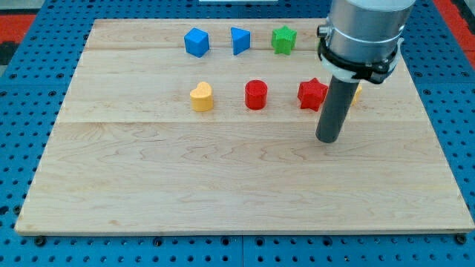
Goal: Slide the red star closer to the green star
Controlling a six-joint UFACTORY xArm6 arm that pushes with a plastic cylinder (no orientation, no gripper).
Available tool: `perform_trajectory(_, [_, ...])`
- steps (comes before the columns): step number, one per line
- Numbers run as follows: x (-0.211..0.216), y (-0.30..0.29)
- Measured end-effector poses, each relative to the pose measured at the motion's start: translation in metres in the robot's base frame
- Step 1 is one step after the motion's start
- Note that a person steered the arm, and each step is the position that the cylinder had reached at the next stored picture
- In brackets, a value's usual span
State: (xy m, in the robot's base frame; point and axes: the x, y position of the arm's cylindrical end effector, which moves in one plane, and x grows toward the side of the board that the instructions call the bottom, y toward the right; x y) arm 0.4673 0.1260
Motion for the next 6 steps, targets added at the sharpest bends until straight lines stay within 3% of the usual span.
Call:
perform_trajectory(1, [-0.029,-0.027])
perform_trajectory(3, [-0.129,0.002])
perform_trajectory(4, [-0.157,0.003])
perform_trajectory(6, [-0.161,-0.004])
